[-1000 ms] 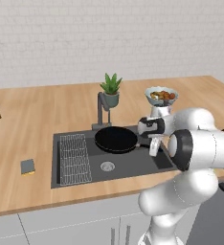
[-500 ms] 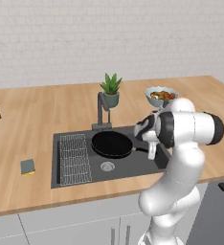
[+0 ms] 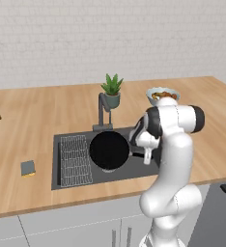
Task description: Pick the pan and sponge and place them into the sink. Then turn on the water.
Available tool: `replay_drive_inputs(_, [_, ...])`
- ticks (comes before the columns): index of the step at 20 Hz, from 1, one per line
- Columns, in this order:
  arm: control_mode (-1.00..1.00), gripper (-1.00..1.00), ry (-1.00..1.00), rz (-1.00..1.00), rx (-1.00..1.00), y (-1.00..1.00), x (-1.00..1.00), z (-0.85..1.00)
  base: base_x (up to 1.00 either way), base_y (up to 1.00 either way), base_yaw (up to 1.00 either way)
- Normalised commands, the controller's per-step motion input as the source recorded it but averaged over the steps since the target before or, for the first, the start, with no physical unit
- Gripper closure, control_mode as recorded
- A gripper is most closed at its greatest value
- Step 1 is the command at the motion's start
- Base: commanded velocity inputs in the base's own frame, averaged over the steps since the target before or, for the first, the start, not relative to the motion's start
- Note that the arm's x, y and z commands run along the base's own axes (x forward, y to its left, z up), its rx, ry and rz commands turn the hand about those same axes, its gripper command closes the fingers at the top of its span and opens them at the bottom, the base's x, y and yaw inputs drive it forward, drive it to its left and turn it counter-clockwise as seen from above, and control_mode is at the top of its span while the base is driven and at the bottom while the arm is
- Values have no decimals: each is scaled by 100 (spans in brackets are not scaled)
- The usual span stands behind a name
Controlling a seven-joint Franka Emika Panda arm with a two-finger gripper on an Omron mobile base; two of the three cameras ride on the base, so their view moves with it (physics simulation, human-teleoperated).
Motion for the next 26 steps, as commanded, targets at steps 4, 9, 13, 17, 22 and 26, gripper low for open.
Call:
replay_drive_inputs(4, [-100,100,0,3,0,10,0,-32,0,0,0])
replay_drive_inputs(9, [-100,100,-1,10,0,5,-22,-19,0,0,0])
replay_drive_inputs(13, [-100,100,0,15,0,4,-35,-12,0,0,0])
replay_drive_inputs(17, [-100,100,0,16,0,7,-14,-17,0,0,0])
replay_drive_inputs(22, [-100,100,-3,2,0,5,13,-18,0,0,0])
replay_drive_inputs(26, [-100,100,-4,0,0,0,37,-24,0,0,0])
